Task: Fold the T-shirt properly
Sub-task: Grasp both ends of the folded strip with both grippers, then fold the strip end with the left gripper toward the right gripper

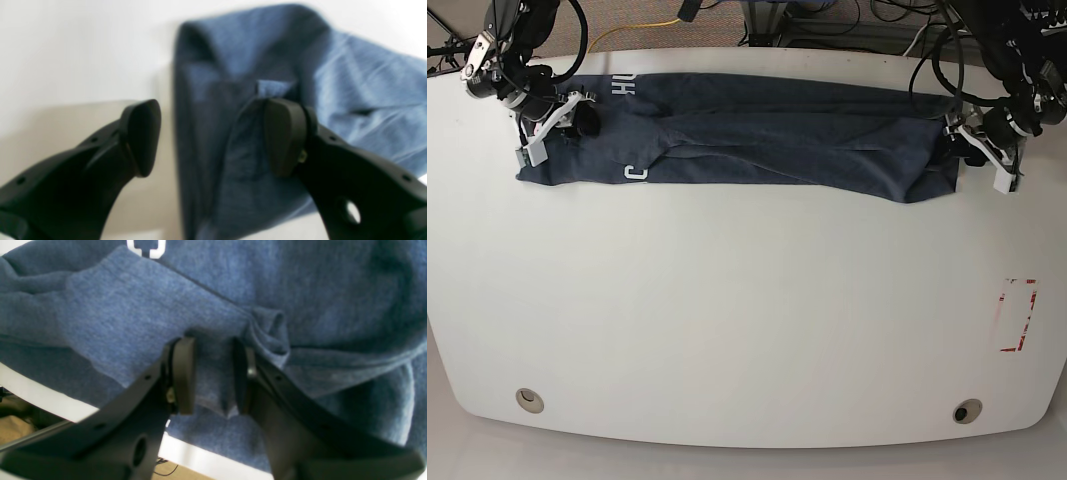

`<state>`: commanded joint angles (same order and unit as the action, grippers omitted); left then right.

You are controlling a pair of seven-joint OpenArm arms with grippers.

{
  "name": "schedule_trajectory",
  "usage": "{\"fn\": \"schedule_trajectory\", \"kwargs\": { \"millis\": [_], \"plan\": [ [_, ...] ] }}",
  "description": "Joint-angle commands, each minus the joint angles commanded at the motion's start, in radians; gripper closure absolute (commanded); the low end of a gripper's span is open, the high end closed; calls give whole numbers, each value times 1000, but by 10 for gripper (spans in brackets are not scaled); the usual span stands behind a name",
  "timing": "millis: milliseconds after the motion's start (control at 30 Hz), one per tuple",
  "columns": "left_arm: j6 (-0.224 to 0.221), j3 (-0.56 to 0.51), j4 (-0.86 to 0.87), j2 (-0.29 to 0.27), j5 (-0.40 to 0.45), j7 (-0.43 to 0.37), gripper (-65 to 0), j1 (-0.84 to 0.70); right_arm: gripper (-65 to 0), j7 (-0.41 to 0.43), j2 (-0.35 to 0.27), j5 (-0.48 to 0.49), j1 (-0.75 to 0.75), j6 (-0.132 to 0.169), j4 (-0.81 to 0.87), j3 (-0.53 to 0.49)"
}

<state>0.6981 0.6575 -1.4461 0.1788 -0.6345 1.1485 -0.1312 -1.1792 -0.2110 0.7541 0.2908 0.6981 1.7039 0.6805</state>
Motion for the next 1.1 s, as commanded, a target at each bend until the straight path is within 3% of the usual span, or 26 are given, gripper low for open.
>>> {"fn": "schedule_trajectory", "kwargs": {
  "millis": [133, 167, 300, 333, 500, 733, 900, 1100],
  "plan": [
    [0, -32, 31, 0, 0, 0, -422, -2, -179, 0, 0, 0, 0, 0, -2, -2],
    [0, -34, 37, 0, 0, 0, -374, -2, -179, 0, 0, 0, 2, 0, -2, -2],
    [0, -35, 40, -2, 5, -3, -68, -2, -179, 0, 2, 0, 2, 0, -2, -2],
    [0, -35, 35, -3, 5, -3, -21, -2, -179, 0, 3, 0, 2, 0, -2, -2],
    [0, -17, -23, 0, 5, -3, -24, -9, -179, 0, 3, 0, 2, 0, -3, -2],
    [0, 12, -264, 0, 5, 12, -24, -52, -179, 0, 5, 0, 2, 0, -5, -2],
    [0, 12, -423, -20, 2, 141, -25, -46, -174, 21, -2, -2, 2, 0, -5, -63],
    [0, -21, -523, -103, -2, 248, -28, -26, -174, 91, -2, -3, 21, 0, -9, -124]
  ]
}}
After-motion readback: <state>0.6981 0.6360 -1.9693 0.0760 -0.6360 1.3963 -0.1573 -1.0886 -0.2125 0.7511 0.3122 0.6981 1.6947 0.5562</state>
